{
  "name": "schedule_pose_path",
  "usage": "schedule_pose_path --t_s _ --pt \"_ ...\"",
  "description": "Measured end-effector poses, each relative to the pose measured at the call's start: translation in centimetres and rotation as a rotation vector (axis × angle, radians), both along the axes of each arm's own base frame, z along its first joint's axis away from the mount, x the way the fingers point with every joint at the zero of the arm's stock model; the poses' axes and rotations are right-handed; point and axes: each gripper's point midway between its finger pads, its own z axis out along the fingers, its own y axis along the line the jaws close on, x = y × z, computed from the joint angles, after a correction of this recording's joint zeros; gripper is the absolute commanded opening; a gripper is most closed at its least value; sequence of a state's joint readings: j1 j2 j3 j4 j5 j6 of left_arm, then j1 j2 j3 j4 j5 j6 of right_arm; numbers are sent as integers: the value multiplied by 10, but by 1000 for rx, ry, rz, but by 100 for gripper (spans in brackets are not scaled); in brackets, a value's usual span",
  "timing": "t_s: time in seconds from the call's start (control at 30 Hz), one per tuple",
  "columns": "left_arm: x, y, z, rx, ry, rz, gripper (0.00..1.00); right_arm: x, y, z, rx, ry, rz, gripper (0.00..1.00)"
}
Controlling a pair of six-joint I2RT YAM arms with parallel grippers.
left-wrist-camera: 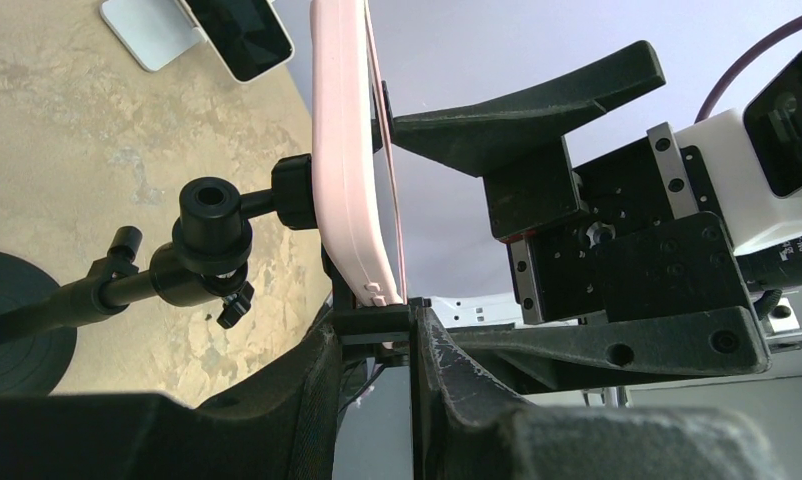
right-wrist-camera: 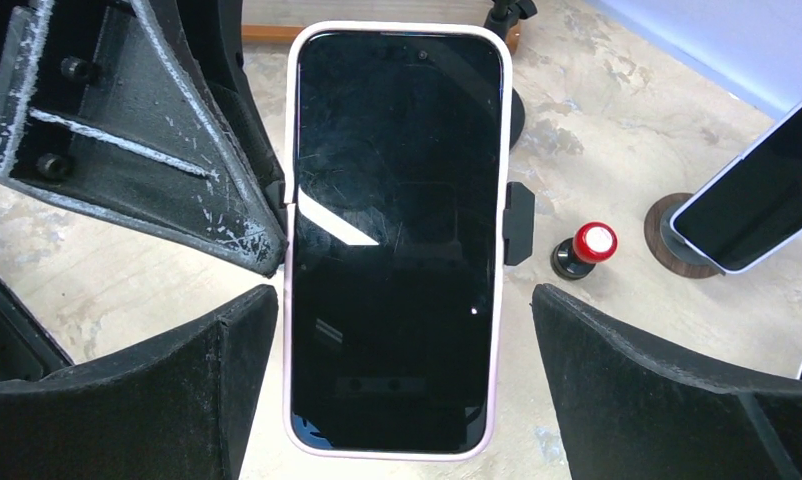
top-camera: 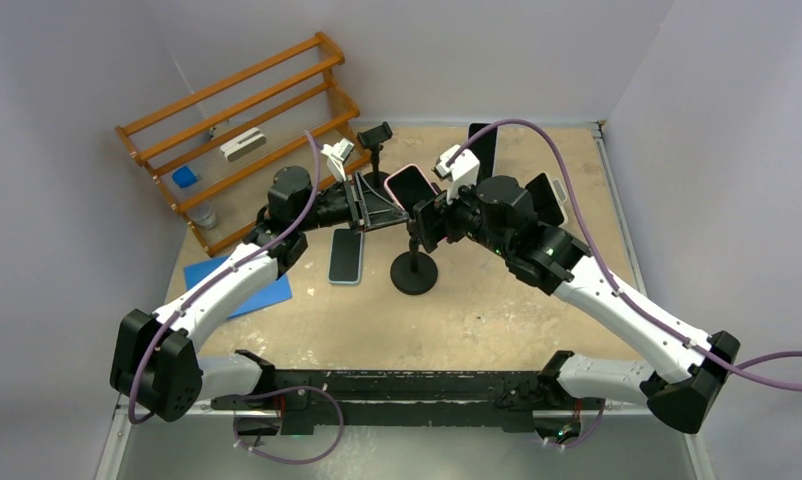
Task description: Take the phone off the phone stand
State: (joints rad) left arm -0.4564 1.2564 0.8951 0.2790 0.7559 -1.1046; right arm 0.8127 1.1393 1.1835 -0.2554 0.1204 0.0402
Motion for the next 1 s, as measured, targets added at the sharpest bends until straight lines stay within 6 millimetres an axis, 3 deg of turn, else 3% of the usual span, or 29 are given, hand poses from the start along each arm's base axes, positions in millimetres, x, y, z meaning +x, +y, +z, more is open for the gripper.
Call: schedule_pose_path --t_s 0.33,0.67,0.83,1.0 --pt "0 0 0 1 1 0 0 8 4 -17 -40 29 -17 89" --pt "0 0 0 1 2 -2 0 7 7 -18 -41 29 -12 79" --pt "0 0 0 2 3 -3 0 7 6 -18 -43 28 -15 90" --pt "0 1 0 2 4 -4 0 9 4 -18 -48 22 -30 93"
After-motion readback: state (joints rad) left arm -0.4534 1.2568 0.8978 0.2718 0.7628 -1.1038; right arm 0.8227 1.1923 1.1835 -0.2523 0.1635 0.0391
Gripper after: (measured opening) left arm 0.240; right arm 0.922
